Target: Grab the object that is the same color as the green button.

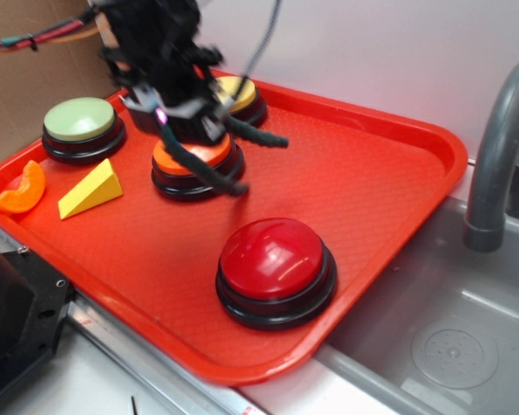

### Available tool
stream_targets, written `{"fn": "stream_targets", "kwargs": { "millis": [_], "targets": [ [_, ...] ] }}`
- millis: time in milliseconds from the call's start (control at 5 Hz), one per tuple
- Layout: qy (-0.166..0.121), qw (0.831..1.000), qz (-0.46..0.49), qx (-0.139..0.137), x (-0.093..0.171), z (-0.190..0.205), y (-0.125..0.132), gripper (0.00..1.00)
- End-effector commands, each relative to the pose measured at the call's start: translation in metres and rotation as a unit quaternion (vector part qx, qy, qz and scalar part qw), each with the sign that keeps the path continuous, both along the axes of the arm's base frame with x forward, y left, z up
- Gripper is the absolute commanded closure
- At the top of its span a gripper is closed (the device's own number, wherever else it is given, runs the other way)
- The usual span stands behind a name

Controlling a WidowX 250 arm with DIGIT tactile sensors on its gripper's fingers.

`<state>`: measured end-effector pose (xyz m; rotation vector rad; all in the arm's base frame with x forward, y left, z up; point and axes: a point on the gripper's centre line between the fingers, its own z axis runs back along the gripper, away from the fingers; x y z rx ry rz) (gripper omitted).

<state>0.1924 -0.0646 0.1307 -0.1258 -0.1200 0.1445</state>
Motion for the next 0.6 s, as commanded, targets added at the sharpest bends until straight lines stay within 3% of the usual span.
{"fn": "stream_targets", "kwargs": {
  "millis": [0,400],
  "targets": [
    [0.018,0.996,-0.067,0.047,0.023,0.065,0.027,1.00],
    [0.034,0.995,-0.067,0.060,0.040,0.064,0.031,1.00]
  ]
}}
